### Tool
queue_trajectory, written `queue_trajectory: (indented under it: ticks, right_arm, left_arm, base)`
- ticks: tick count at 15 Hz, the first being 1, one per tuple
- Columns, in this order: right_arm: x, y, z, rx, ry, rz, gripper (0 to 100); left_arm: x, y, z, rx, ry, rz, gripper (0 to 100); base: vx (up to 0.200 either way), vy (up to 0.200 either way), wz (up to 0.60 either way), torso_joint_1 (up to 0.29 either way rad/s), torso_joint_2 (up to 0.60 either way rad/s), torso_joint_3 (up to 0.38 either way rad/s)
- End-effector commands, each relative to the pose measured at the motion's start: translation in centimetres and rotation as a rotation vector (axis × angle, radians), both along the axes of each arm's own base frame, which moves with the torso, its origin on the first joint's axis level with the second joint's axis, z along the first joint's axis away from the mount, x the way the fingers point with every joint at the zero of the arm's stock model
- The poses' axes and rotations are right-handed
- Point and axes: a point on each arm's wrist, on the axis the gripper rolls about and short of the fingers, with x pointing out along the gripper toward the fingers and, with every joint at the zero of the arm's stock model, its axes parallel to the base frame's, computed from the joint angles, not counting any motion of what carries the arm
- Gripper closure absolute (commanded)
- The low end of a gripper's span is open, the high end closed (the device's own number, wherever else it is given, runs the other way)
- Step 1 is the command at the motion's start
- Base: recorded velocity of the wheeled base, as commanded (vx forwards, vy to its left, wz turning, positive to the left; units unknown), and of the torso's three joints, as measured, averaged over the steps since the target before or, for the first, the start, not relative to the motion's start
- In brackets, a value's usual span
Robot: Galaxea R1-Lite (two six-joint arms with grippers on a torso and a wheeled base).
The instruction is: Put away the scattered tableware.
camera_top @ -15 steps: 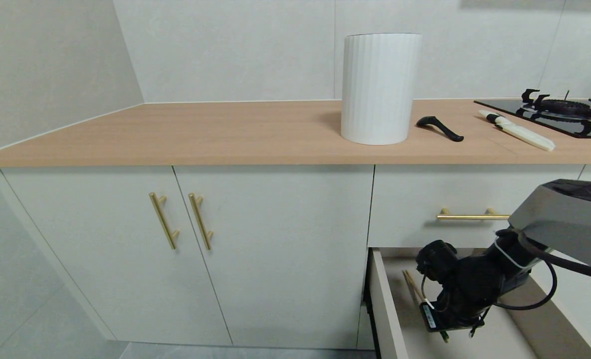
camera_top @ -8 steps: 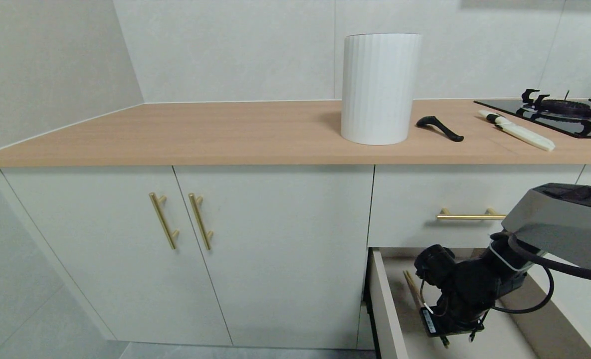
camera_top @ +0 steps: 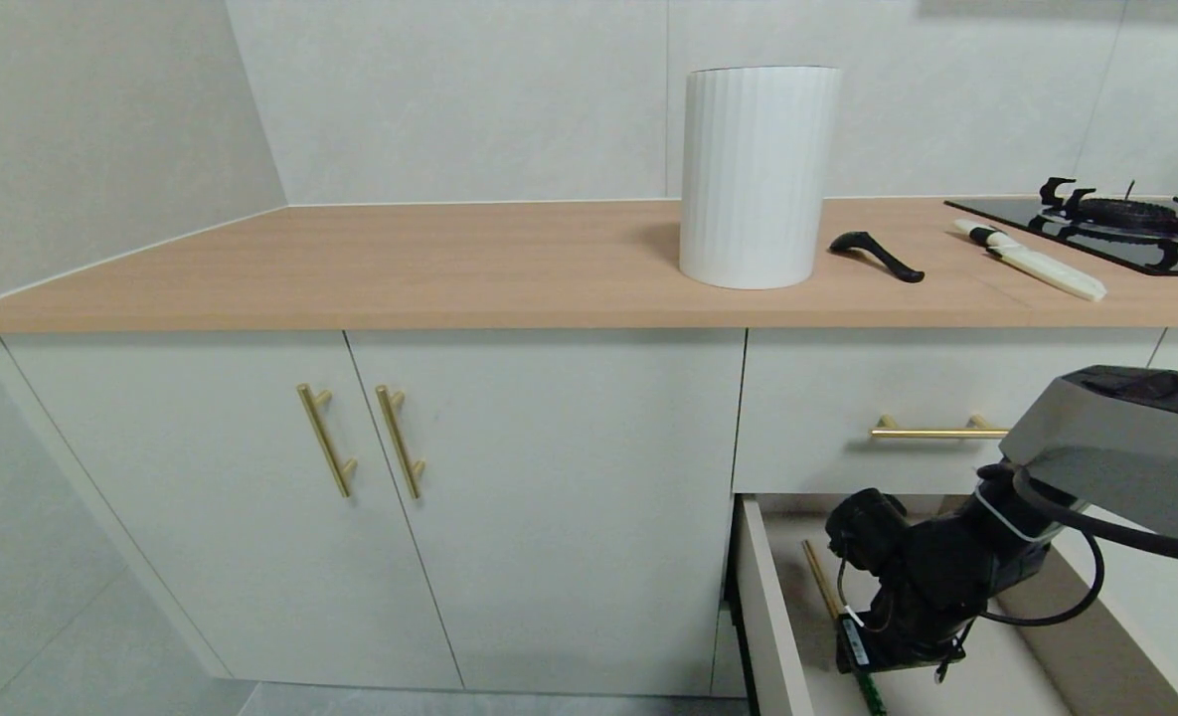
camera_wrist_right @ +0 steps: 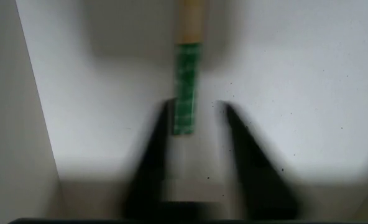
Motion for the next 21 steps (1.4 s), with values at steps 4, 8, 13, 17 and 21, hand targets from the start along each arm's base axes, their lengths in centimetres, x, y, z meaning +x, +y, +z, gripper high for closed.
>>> queue_trajectory:
  ticks: [4, 8, 13, 17, 21]
  right_arm:
    - [-0.1, 0.0, 0.6, 0.003, -0.013, 0.002, 0]
    - [-1.3, -0.4, 5.8, 0.073, -0.124, 0.012, 0]
    - [-3.5, -1.4, 11.7, 0.137, -0.283, 0.023, 0]
    - [-7.1, -2.8, 18.2, 0.17, -0.478, 0.077, 0]
    - [-9.8, -3.9, 22.1, 0.188, -0.635, 0.109, 0]
  left_arm:
    - [0.0, 0.0, 0.0, 0.0, 0.0, 0.001, 0]
    - [0.0, 0.0, 0.0, 0.0, 0.0, 0.001, 0]
    - [0.0, 0.0, 0.0, 0.0, 0.0, 0.001, 0]
    - [0.0, 0.0, 0.0, 0.0, 0.0, 0.001, 0]
    - [0.0, 0.0, 0.0, 0.0, 0.0, 0.001, 0]
  base:
    - [0.0, 0.0, 0.0, 0.0, 0.0, 0.0]
    - [0.0, 0.0, 0.0, 0.0, 0.0, 0.0]
    - [0.0, 0.0, 0.0, 0.0, 0.0, 0.0]
    - [0.0, 0.0, 0.0, 0.0, 0.0, 0.0]
    - [0.0, 0.0, 0.0, 0.0, 0.0, 0.0]
